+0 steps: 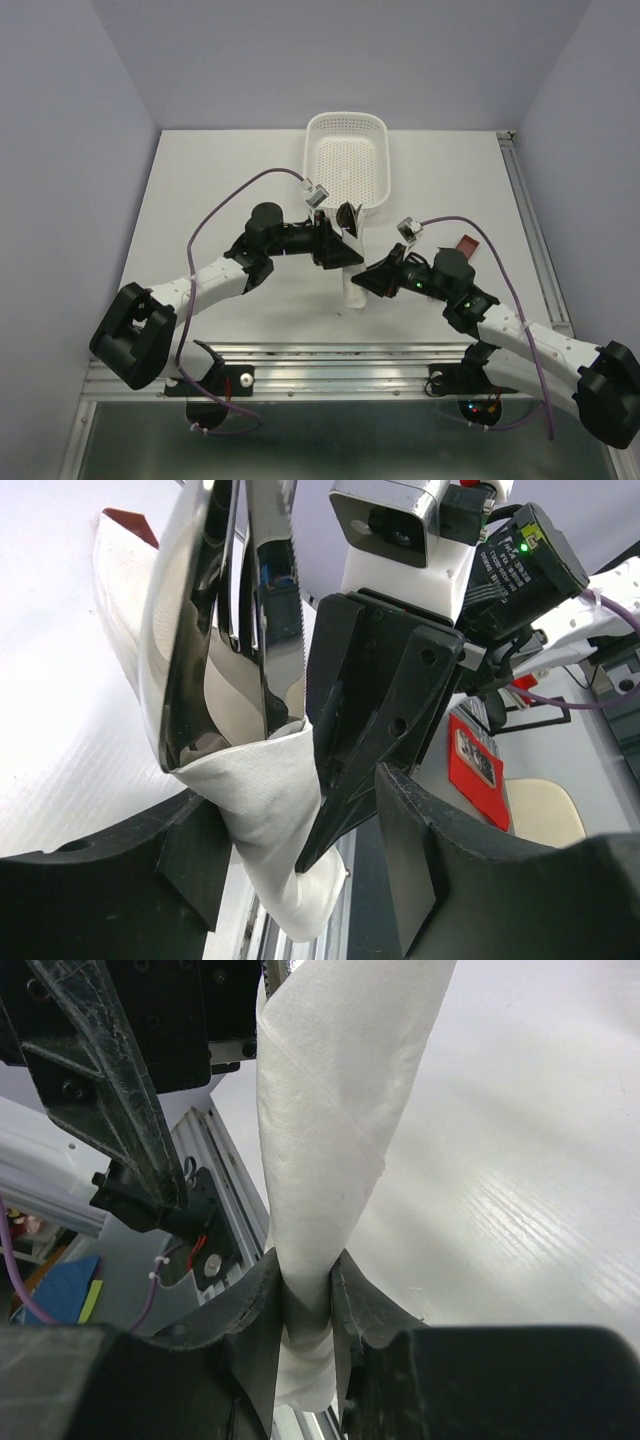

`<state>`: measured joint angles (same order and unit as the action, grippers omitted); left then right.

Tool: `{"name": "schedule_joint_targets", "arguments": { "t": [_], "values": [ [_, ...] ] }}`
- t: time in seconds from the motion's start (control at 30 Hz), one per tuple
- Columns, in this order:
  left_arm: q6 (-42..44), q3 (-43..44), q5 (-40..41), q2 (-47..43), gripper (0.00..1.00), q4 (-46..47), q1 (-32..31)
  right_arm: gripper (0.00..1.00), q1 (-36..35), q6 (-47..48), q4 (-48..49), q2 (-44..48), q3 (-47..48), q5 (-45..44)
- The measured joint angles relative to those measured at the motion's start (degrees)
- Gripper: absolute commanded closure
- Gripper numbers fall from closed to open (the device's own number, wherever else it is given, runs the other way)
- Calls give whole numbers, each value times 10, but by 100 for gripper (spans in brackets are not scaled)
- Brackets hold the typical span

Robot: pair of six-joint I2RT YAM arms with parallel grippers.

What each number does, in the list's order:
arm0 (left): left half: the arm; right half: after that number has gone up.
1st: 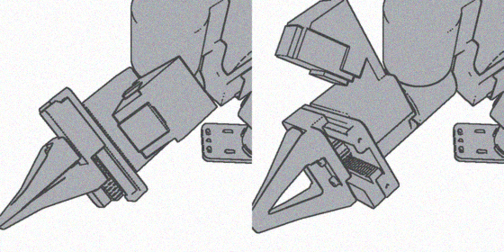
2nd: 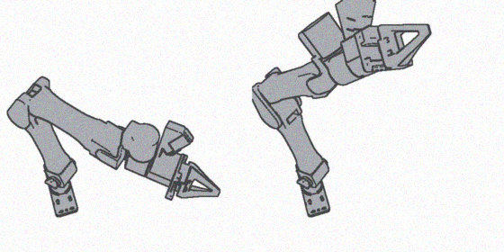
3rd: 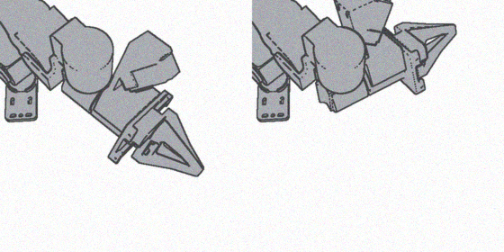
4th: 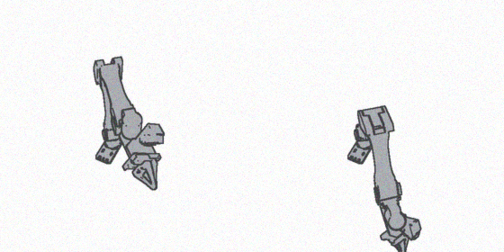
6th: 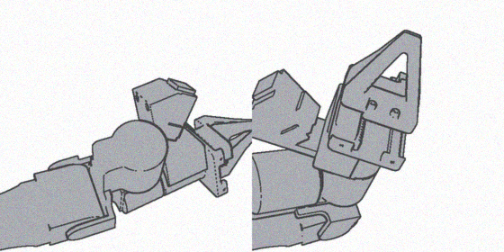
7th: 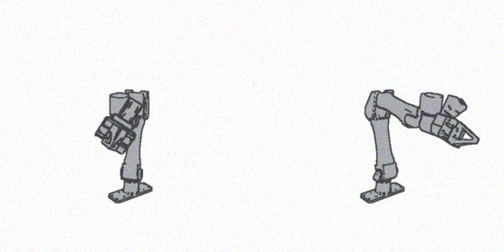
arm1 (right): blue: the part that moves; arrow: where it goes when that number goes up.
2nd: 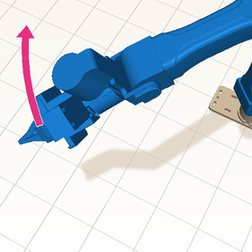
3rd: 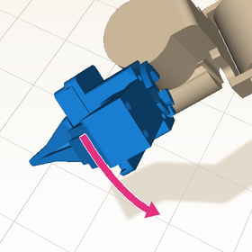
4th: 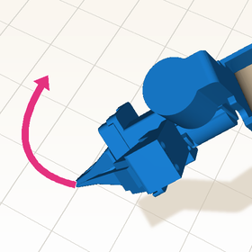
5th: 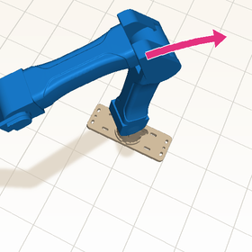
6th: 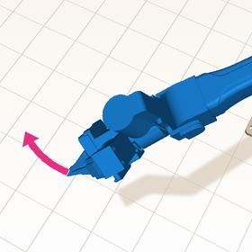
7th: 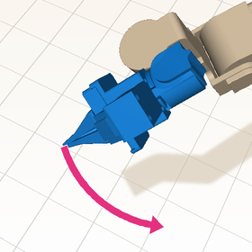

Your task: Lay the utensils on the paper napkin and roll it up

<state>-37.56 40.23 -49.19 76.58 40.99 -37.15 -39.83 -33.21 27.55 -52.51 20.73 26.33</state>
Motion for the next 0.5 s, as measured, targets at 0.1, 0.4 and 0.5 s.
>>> {"name": "schedule_joint_targets", "arguments": {
  "t": [0.1, 0.4, 0.5],
  "values": [
    [4, 0, 3, 0, 31, -4, 0, 99, 0, 0, -4, 0, 0, 0],
    [11, 0, 15, 4, 29, -4, -11, 99, 0, -1, -11, 4, 1, -1],
    [12, 0, 24, 4, 28, -4, -11, 99, 0, 0, -16, 14, 1, -3]
  ]
}}
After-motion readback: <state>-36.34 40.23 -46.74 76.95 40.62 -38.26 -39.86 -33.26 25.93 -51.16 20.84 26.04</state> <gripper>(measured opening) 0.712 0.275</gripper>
